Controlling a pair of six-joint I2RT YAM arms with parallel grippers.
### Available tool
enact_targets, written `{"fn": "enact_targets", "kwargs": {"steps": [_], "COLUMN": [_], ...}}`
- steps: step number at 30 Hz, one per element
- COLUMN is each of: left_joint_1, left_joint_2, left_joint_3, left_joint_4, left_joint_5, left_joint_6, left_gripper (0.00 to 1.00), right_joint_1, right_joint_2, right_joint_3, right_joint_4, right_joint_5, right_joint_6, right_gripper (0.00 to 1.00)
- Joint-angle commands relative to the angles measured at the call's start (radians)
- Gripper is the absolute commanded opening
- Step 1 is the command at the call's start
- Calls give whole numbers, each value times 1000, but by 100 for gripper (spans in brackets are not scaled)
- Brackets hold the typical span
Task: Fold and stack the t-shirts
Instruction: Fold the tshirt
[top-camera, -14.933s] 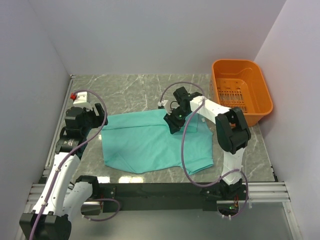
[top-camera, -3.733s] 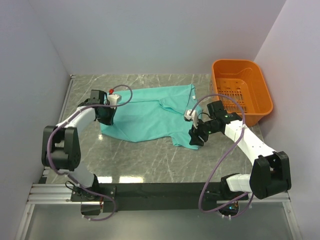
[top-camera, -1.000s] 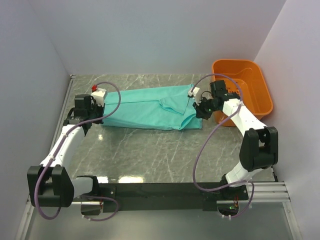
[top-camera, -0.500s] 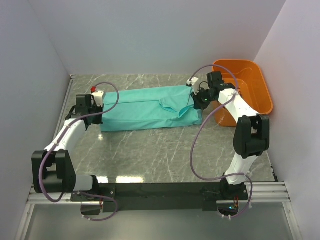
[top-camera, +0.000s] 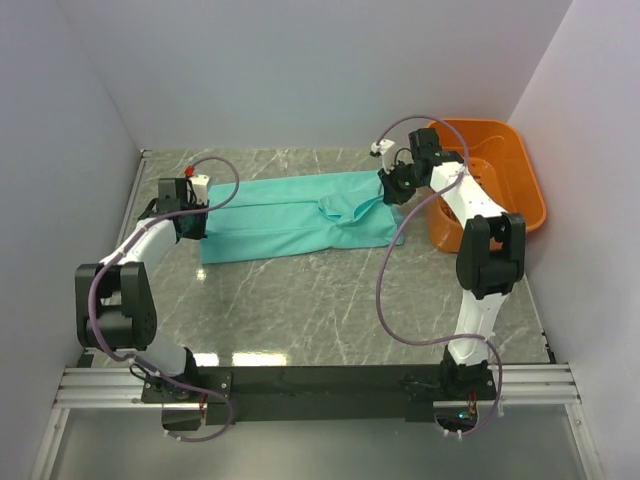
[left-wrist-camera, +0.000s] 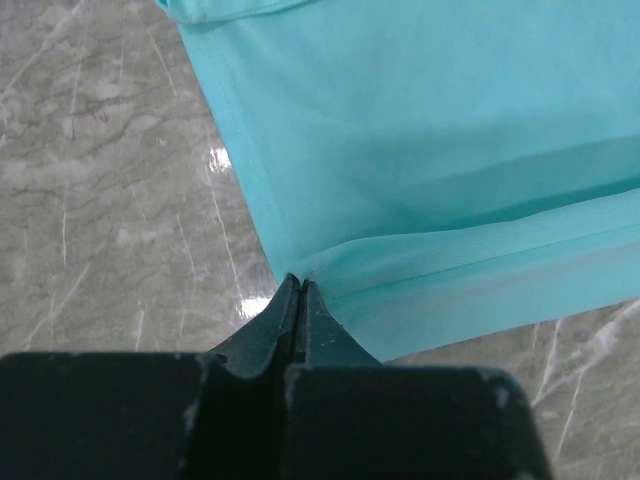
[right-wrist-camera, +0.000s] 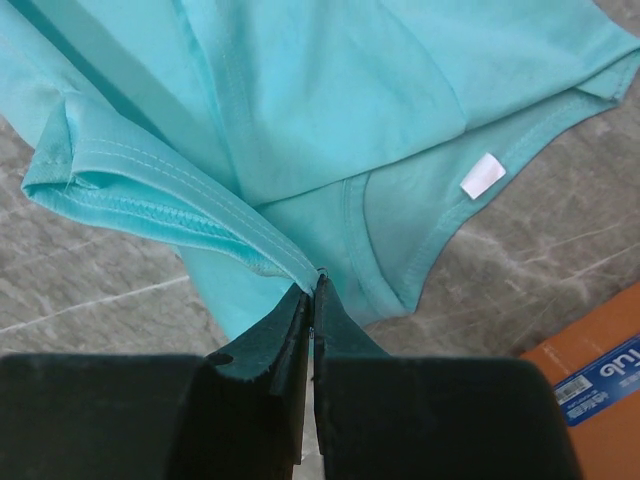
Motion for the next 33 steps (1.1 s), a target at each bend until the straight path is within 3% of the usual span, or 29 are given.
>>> {"fn": "enact_targets", "kwargs": {"steps": [1,33], "left_joint_1": [5,5], "left_joint_2": [14,137], "left_joint_3": [63,120], "left_joint_4": [37,84], "left_joint_5": [-20,-78], "left_joint_6": [-13,-8], "left_gripper": [0,0], "right_joint_1": [3,69], "right_joint_2": [31,246], "right_joint_3": [82,343], "right_joint_4": [-33,48], "right_joint_5": [1,182], "right_joint_6": [18,233], "right_gripper": [0,0]}}
